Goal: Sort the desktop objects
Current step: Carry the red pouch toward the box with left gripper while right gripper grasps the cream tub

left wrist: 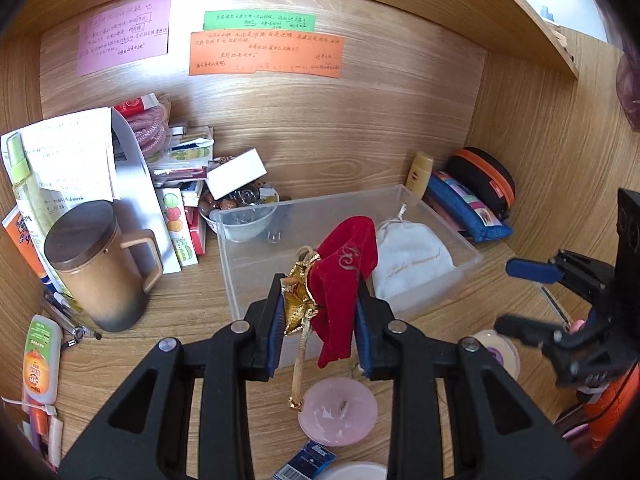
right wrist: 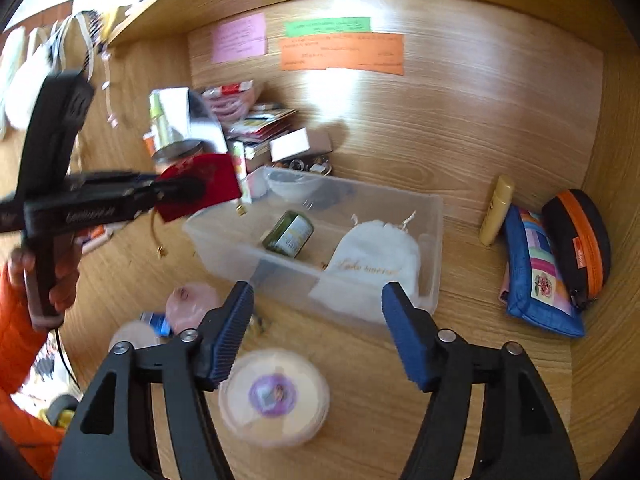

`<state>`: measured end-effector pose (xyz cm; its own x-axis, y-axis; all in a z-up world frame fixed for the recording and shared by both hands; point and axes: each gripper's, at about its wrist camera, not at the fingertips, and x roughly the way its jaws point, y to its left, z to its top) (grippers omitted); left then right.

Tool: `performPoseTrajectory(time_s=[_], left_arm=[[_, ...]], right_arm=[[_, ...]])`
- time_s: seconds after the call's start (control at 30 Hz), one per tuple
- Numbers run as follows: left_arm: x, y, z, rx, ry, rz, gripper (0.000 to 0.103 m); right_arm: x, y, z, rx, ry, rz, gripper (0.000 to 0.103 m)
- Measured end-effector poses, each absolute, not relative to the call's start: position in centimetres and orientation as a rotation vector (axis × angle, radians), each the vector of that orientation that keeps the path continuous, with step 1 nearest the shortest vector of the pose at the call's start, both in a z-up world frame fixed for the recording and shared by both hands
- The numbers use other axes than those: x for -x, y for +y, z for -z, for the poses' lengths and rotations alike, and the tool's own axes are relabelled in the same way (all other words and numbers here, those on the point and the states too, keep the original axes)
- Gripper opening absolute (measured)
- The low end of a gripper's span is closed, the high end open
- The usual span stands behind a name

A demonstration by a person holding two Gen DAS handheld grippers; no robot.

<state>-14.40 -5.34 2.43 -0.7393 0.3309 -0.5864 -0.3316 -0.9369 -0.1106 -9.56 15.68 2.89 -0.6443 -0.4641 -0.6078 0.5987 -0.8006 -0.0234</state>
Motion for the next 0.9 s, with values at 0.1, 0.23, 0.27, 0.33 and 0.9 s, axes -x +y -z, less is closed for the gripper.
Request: performPoseTrajectory(time_s=[0.1,0.23,0.27,0.33,0.9], left_arm=[[13.5,-4.8,-2.2,0.895,0.021,-2.631,0.030],[12.3,-4.3,-1.9,0.894,0.030,-2.626,0.030],[12.0,-4.1,-1.8,0.896,0.035,-2.623,0.030],[11.6,-3.9,-1.5,0.901,0.043,-2.618,0.030],[10.7,-2.6,0.2,0.948,0.065,-2.569,0.030]], right_arm=[[8.5,15.4,-1.6,-0.837,0.323,2.382,0.066],[8.3,16.0,-0.2,-0.881,0.319,2.385,0.077],[8.4,16.2,0.1,-0.898,0.305,2.373,0.077],[8.5,16.8,0.5,-0.915,0.250,2.354,0.082],[9.7,14.8,3.7,-1.062,0.238,2.311,0.065]])
